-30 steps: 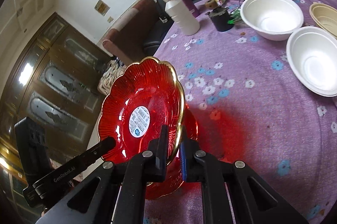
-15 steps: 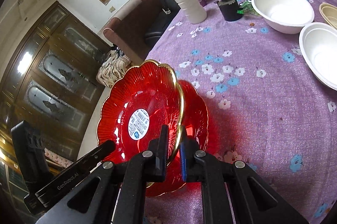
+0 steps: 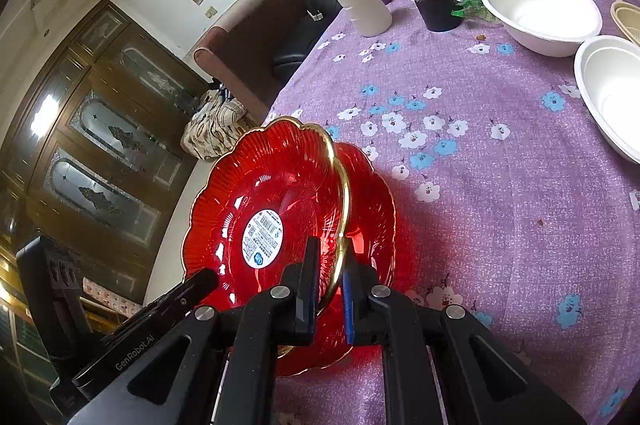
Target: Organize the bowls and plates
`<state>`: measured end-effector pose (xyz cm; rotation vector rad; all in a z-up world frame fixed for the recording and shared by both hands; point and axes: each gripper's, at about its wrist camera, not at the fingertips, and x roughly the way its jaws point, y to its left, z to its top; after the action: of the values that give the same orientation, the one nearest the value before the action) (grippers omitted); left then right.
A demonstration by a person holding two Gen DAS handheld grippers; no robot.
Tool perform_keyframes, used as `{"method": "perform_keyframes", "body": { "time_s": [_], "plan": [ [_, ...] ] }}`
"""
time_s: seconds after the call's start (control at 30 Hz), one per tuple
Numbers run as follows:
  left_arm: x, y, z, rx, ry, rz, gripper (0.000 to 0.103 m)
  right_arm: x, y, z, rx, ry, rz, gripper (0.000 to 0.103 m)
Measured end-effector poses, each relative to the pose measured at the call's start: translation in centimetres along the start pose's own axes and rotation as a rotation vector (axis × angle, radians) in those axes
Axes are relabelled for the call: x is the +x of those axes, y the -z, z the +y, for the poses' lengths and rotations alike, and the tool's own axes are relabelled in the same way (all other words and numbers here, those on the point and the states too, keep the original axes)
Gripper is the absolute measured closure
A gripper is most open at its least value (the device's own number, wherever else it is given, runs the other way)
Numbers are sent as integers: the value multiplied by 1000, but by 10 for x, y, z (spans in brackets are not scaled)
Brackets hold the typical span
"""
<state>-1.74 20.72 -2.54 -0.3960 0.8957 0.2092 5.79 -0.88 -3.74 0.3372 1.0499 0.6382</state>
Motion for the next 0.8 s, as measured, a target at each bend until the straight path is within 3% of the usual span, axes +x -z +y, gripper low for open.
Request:
{"method": "perform_keyframes", "body": {
  "time_s": [0.8],
  "plan": [
    [10,4,2,3,-26,10,88,13,0,-1,2,15,27,94]
  ]
}}
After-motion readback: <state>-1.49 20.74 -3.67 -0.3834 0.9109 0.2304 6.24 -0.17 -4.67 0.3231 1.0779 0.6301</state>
